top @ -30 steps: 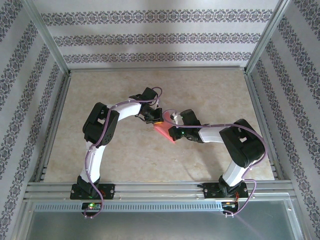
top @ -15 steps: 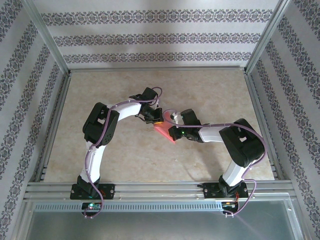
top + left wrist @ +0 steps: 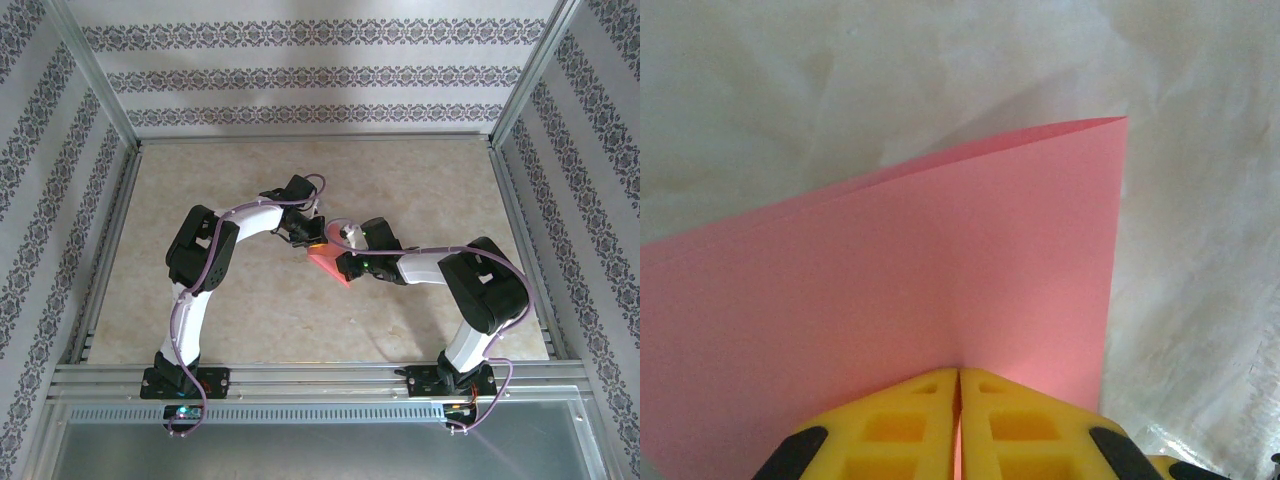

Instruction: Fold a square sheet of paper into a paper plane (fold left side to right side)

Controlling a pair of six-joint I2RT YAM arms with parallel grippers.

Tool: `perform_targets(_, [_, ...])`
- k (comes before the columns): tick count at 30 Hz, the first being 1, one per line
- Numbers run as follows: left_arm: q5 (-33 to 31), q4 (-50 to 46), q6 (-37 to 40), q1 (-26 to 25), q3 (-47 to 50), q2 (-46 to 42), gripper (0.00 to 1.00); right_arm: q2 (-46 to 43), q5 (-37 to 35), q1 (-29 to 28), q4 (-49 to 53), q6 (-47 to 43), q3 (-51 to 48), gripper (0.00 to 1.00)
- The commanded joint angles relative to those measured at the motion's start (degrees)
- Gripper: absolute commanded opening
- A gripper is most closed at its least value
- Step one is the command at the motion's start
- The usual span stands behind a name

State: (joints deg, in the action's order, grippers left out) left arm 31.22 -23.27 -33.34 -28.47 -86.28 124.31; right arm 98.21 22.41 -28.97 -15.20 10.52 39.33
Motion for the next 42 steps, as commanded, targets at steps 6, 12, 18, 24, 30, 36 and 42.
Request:
perform_targets(6, [-2.52,-3.98,1.35,-1.16,-0.20,2.87,0.10,1.19,1.03,0.76,-0.44,-1.12,1.71,0.00])
perform_targets(12, [-2.51,-4.24,1.57,-1.18,-0.35,2.78,0.10,1.33,1.05,0.76,-0.44,-1.00,0.95,0.00])
perform_targets(18, [-2.27,-4.06,1.53,-1.20,-0.60,2.62,0.12,2.63,0.88,0.76,-0.01,-1.04,0.53,0.00])
perform_targets(24, [-3.17,-6.54,3.06,-1.07,-4.22,1.60,0.23,3.43,1.58,0.76,0.88,-0.94,0.13,0.00])
perform_targets(30, [-6.02,-10.72,5.72,-0.51,-10.63,-1.29,0.37,3.30,1.94,0.76,1.00,-0.94,-0.22,0.00])
perform_targets(36, [-5.41,-3.40,2.20,1.52,-1.10,-10.72,0.28,2.87,2.12,0.76,0.99,-1.03,-0.22,0.00])
perform_targets(42, [-2.12,8.05,-4.64,2.14,17.02,-19.78,0.14,2.86,2.70,0.85,0.97,-1.03,-0.22,0.00])
